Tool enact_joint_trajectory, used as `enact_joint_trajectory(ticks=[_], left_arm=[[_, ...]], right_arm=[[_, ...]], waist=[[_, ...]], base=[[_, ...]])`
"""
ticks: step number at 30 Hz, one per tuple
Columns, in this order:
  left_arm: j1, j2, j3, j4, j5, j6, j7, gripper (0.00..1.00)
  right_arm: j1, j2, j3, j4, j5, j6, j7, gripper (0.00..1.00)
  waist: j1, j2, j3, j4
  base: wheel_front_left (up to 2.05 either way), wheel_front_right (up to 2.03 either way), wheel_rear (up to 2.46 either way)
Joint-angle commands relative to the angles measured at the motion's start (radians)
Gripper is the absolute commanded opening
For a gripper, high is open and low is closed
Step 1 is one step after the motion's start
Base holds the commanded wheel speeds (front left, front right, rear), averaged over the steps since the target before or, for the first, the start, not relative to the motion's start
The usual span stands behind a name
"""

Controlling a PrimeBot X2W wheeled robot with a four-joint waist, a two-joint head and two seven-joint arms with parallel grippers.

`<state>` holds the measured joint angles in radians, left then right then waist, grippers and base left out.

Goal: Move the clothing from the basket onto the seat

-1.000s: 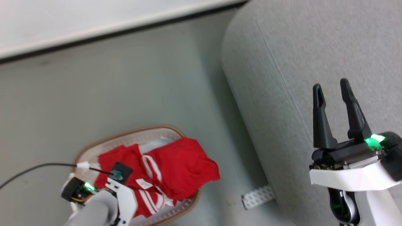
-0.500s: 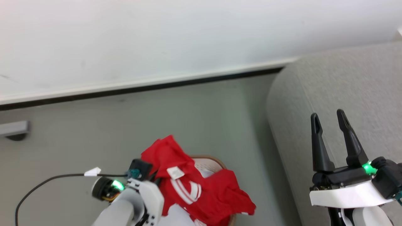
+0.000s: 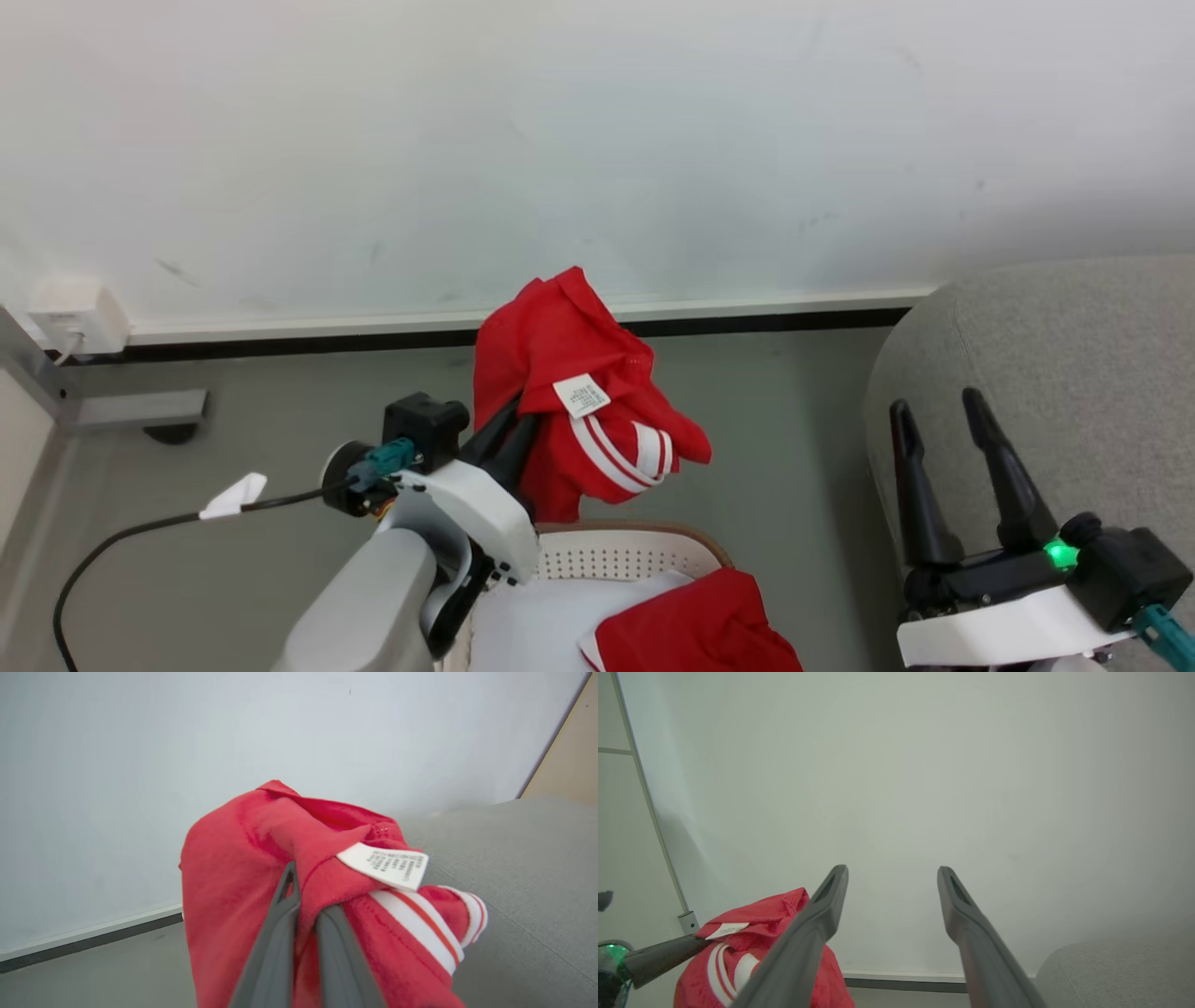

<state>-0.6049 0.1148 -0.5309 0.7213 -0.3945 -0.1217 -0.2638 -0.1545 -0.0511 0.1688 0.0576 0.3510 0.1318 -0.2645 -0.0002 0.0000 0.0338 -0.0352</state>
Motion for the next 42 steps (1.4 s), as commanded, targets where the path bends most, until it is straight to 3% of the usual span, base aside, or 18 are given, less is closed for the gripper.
enact_joint_trajectory(ticks=[1, 9, 21, 33, 42], left_arm=[[0.018, 0.007, 0.008, -0.027, -0.009, 0.001, -0.001, 0.0], [0.041, 0.015, 0.033, -0.184, -0.069, -0.003, 0.012, 0.0], [0.098, 0.042, 0.056, -0.382, -0.118, 0.033, 0.076, 0.0], [0.103, 0.044, 0.043, -0.42, -0.135, 0.036, 0.096, 0.0], [0.091, 0.01, -0.011, -0.391, -0.138, 0.022, 0.09, 0.0]], right_arm=[[0.022, -0.004, 0.009, 0.005, 0.002, -0.002, 0.0, 1.0], [0.041, -0.005, 0.051, 0.019, 0.009, -0.002, 0.0, 1.0], [0.032, -0.018, 0.098, 0.034, 0.011, -0.002, 0.0, 1.0], [0.011, -0.038, 0.147, 0.063, -0.001, -0.002, 0.0, 1.0], [-0.057, -0.082, 0.294, 0.169, 0.0, -0.002, 0.001, 1.0]], waist=[[0.0002, 0.0, -0.017, 0.01], [0.0002, 0.0, -0.045, 0.016], [0.0002, 0.0, -0.048, 0.019], [0.0002, 0.0, -0.041, 0.041], [0.0002, 0.0, -0.032, 0.08]], base=[[0.0, 0.0, 0.0], [0.0, 0.0, 0.0], [0.0, 0.0, 0.0], [0.0, 0.0, 0.0], [0.0, 0.0, 0.0]])
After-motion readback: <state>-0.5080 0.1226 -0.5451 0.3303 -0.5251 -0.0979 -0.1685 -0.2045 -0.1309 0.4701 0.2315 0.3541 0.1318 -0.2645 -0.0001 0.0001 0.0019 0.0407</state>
